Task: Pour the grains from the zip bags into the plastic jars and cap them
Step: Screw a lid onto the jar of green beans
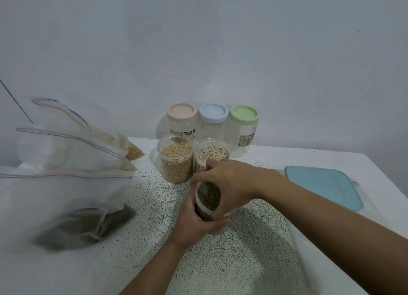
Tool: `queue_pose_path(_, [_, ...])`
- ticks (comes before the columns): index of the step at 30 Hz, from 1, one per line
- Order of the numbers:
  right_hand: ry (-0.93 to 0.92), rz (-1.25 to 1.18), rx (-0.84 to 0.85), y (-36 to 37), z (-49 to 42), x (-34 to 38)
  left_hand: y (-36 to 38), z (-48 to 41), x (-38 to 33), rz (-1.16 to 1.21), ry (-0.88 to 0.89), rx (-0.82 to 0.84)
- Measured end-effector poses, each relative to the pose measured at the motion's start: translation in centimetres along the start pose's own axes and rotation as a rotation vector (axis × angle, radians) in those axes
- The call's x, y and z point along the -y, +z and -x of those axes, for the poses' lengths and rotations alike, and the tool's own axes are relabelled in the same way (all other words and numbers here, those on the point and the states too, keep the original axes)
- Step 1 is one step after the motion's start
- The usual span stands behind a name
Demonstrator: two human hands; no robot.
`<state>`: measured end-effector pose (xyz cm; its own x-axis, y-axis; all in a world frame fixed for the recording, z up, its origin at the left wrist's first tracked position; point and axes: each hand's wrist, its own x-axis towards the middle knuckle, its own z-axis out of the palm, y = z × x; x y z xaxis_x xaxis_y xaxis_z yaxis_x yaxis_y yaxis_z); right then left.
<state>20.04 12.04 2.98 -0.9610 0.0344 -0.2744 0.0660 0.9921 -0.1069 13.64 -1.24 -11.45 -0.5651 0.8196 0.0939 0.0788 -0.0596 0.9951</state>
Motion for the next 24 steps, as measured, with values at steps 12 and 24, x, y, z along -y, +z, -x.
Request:
queue_pose_path(12, [0.316, 0.165, -0.151, 0.6, 0.6, 0.4, -0.2, -0.1, 0.4, 0.043, -0.050, 0.006])
queue_pose_path(24, [0.113, 0.108, -0.053, 0.0, 0.3, 0.9, 0.0, -0.1, 0.4, 0.050, -0.029, -0.001])
